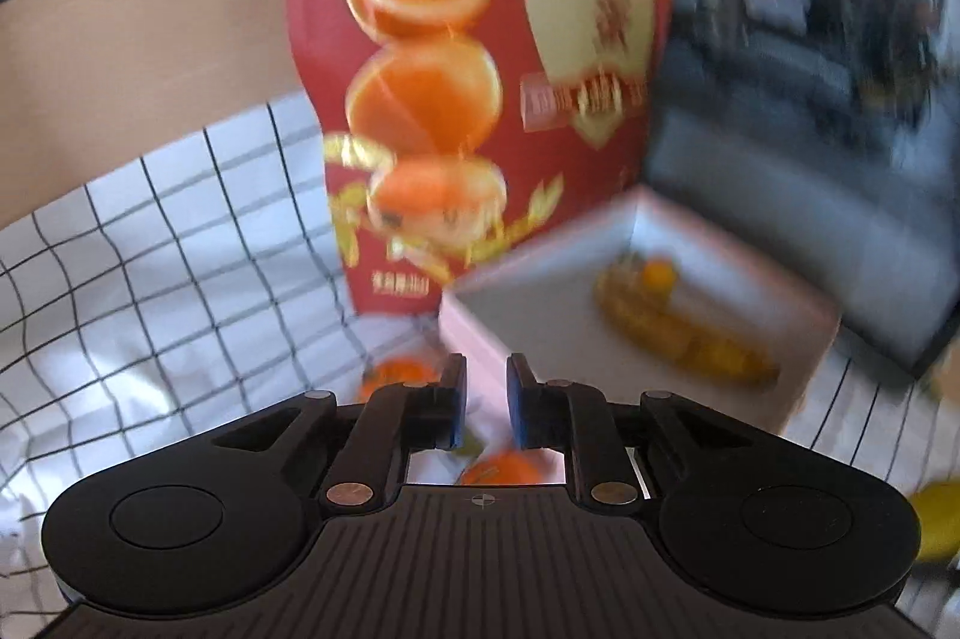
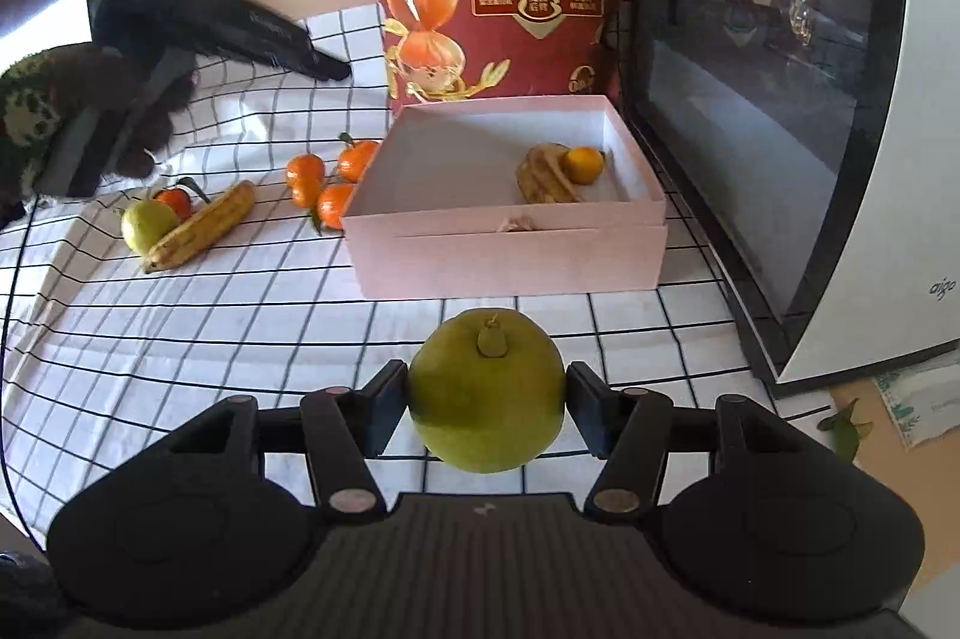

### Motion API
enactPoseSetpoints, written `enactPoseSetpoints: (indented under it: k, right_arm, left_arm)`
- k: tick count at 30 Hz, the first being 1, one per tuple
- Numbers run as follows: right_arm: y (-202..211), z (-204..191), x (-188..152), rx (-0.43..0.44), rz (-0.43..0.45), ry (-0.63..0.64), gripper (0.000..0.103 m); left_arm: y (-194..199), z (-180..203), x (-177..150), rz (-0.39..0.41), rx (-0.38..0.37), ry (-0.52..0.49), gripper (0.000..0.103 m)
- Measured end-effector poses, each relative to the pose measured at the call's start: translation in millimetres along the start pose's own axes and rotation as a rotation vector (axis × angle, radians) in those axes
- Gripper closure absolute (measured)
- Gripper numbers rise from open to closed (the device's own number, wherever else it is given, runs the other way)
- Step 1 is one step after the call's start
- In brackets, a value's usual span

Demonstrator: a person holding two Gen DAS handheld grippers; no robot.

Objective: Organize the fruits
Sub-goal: 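Close the left tool on the mandarin beside the pink box, then lift the mandarin with the left tool and drop it into the pink box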

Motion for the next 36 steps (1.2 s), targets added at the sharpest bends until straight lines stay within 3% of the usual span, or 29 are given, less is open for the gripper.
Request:
enactPoseSetpoints:
  k: [6,9,12,14,16,18,24,30,32,34,36]
  right_arm:
    - [-5,0,-12,0.0,-0.033,-0.02,0.045]
    - [-9,-1,-12,-0.004,-0.049,-0.016,0.045]
    - [-9,-6,-9,0.001,-0.048,0.001,0.045]
    - [-10,-9,-6,0.008,-0.047,0.012,0.045]
    - [-12,-11,-5,0.012,-0.053,0.016,0.045]
    - [-17,-13,-3,0.018,-0.06,0.024,0.045]
    - [-33,-23,-2,0.041,-0.082,0.055,0.045]
    - [-41,-29,-1,0.045,-0.085,0.085,0.045]
    - [-41,-28,-1,0.05,-0.085,0.085,0.045]
    - [-41,-27,-2,0.054,-0.085,0.08,0.045]
    - [-40,-26,-3,0.055,-0.084,0.075,0.045]
  left_arm:
    - [-15,4,-51,-0.087,0.022,-0.168,0.084]
    - [-25,2,-55,-0.091,0.033,-0.174,0.083]
    - [-29,8,-53,-0.084,-0.015,-0.172,0.082]
    - [-30,11,-55,-0.095,-0.03,-0.195,0.066]
    - [-34,13,-64,-0.138,-0.036,-0.215,0.034]
    - [-36,11,-69,-0.145,-0.044,-0.214,0.028]
    - [-38,-10,-56,-0.127,-0.067,-0.022,0.033]
    - [-58,-25,-49,-0.181,-0.049,0.125,0.035]
    - [-59,-25,-51,-0.182,-0.051,0.134,0.038]
    - [-57,-23,-52,-0.171,-0.062,0.126,0.052]
    - [-53,-21,-53,-0.157,-0.057,0.12,0.052]
Point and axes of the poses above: each gripper's, at about its wrist camera, not at the fingertips, and y roughly against the way its jaws point, z to its right, x to its top, the point moved 8 cm from there along -y, roughly the way its jaws point, and after that the axes turned 11 degrees about y, right-handed, at the moved point
